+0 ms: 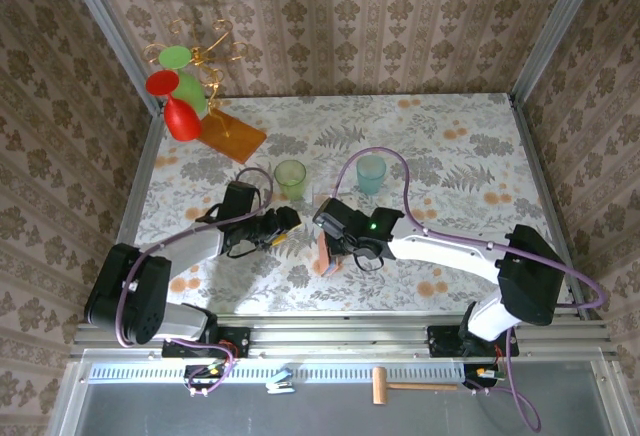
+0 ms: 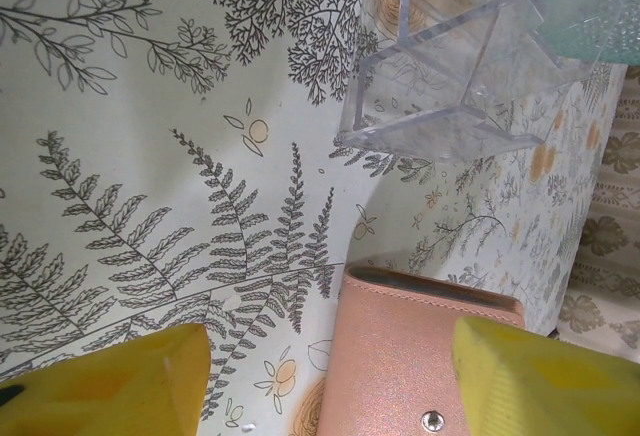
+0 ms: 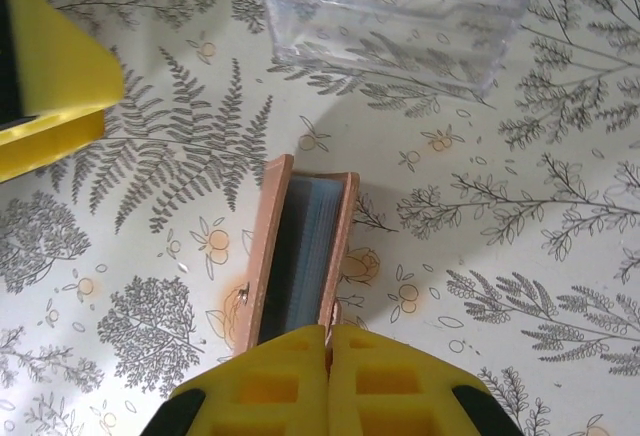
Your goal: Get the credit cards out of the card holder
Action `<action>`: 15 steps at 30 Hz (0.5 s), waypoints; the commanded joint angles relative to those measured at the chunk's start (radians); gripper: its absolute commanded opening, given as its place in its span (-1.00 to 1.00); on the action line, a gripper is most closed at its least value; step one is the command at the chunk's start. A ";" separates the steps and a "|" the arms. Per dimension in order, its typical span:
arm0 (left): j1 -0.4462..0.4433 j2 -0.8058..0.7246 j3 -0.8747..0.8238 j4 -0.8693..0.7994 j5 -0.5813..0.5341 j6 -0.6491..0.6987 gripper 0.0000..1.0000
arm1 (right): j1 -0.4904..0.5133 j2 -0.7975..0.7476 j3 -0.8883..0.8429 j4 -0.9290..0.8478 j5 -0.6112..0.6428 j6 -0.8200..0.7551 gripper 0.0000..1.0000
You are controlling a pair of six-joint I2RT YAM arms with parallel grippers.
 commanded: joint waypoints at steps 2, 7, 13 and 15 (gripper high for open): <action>-0.009 -0.052 0.024 -0.013 -0.027 -0.019 0.32 | -0.012 -0.021 0.052 0.043 -0.038 -0.065 -0.94; -0.007 -0.103 0.002 -0.036 -0.055 -0.018 0.33 | -0.013 0.004 0.078 0.065 -0.092 -0.057 -0.94; -0.008 -0.130 -0.023 -0.038 -0.057 -0.015 0.33 | -0.014 0.006 0.075 0.096 -0.093 0.001 -0.92; -0.010 -0.124 -0.021 -0.037 -0.047 -0.010 0.33 | -0.014 0.006 0.075 0.097 -0.078 0.029 -0.95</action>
